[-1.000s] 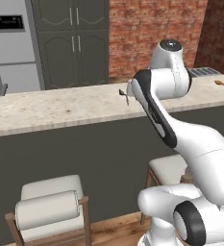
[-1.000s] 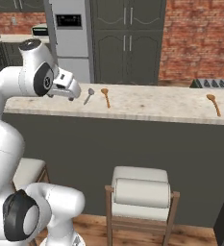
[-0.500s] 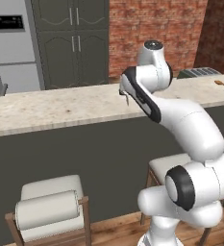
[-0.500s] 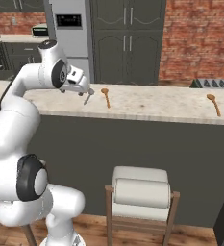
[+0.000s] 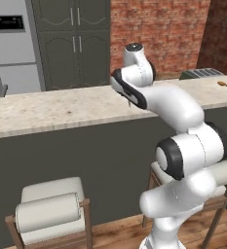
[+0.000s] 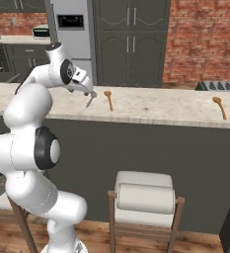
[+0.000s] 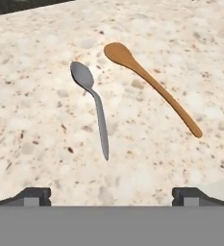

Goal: Pick up the metallic utensils from the counter and place them in the open drawer. Make sure not to pick up any wooden utensils.

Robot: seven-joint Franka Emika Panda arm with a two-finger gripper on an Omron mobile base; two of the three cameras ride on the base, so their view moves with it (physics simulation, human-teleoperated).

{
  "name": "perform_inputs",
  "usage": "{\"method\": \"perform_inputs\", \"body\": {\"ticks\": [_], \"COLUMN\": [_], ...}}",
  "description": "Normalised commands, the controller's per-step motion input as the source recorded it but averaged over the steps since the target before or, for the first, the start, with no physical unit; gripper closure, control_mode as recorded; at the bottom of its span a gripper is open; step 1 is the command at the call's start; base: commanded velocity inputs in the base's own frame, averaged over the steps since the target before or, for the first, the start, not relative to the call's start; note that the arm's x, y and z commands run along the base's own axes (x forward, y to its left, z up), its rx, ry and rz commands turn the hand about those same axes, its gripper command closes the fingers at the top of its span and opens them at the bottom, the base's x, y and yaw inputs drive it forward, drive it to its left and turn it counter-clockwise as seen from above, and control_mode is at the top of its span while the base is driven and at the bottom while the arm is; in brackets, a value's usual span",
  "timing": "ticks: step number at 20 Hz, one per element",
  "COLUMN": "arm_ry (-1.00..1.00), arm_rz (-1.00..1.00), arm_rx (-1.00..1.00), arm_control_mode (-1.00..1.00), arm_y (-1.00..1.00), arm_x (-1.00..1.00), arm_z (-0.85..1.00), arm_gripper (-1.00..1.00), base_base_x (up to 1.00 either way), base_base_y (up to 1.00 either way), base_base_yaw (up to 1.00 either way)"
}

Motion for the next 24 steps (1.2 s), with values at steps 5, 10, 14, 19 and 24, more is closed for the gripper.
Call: {"method": "perform_inputs", "body": {"ticks": [5,10,14,19,24], "arm_ry": [0.11,0.12,0.07,0.00,0.00], "arm_rz": [-0.15,-0.06,0.00,0.03,0.10], "arm_rx": [0.00,0.00,0.00,0.00,0.01], "arm_control_mode": [-1.00,-1.00,-1.00,-1.00,-1.00], "arm_y": [0.00,-0.13,-0.09,0.00,-0.03], "arm_x": [0.62,0.25,0.18,0.26,0.18], "arm_z": [-0.35,-0.32,-0.24,-0.11,-0.23], "arm_gripper": [-1.00,-1.00,-1.00,-1.00,-1.00], "base_base_x": [0.00,0.00,0.00,0.00,0.00], "base_base_y": [0.00,0.00,0.00,0.00,0.00], "base_base_yaw": [0.00,0.00,0.00,0.00,0.00]}}
